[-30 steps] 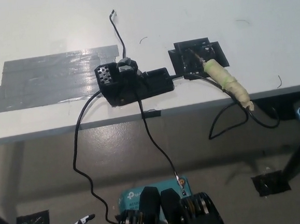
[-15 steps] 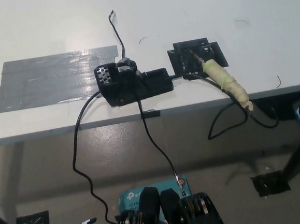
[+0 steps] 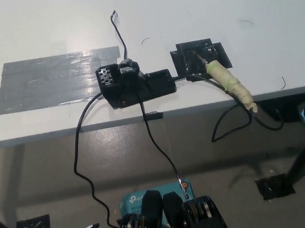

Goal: The robot uses its right hand to grab the soldering gun kept on the middle of the table and pulls it out of its base and keep it on the right side of the base

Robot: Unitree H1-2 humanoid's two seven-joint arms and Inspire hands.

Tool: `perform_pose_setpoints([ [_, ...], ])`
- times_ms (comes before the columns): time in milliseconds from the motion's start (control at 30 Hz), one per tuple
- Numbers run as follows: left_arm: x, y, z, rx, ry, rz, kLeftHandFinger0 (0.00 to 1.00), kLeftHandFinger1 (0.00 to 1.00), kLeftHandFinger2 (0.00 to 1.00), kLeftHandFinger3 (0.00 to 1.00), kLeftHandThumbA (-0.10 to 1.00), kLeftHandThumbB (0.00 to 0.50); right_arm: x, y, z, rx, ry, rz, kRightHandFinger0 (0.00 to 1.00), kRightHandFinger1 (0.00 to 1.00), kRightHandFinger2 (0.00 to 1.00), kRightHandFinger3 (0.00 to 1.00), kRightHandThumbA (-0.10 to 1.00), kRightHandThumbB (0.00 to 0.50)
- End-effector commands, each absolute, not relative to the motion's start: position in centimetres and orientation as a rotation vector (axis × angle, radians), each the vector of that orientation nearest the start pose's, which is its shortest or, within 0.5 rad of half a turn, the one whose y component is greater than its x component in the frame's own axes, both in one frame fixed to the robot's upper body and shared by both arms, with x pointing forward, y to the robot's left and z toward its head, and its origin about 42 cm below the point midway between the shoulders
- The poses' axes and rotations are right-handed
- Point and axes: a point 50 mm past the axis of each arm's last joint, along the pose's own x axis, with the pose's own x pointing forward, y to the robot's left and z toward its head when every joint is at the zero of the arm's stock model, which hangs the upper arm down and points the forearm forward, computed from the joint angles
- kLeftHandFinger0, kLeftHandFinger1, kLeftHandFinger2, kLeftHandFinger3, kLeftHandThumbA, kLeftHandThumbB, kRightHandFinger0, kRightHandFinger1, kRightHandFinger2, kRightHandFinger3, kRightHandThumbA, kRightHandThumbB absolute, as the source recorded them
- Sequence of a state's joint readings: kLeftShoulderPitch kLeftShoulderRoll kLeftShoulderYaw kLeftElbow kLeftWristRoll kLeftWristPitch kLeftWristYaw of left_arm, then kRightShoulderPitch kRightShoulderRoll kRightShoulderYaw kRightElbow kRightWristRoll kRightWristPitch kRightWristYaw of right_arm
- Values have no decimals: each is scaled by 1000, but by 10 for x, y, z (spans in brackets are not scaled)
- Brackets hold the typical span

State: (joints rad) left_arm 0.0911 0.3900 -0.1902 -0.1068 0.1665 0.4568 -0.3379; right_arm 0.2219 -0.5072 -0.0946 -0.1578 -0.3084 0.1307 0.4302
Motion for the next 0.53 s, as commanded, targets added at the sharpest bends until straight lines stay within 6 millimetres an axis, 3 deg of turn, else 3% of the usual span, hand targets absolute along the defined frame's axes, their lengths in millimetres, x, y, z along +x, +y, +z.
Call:
perform_pose_setpoints([
  [0, 234, 293, 76, 510, 552, -409, 659, 770, 920, 1000, 475, 207, 204, -388, 124, -795, 372, 315, 943, 1000, 1000, 1000, 343, 78],
  [167, 237, 294, 77, 515, 546, -406, 663, 775, 924, 1000, 472, 205, 207, -388, 126, -801, 375, 322, 926, 998, 1000, 1000, 356, 73],
  [400, 235, 295, 77, 503, 547, -396, 651, 760, 915, 1000, 475, 215, 207, -385, 128, -787, 393, 326, 820, 884, 1000, 1000, 348, 71],
  [500, 236, 295, 76, 504, 548, -395, 655, 760, 914, 1000, 475, 221, 208, -387, 125, -786, 398, 329, 833, 878, 1000, 1000, 359, 79],
])
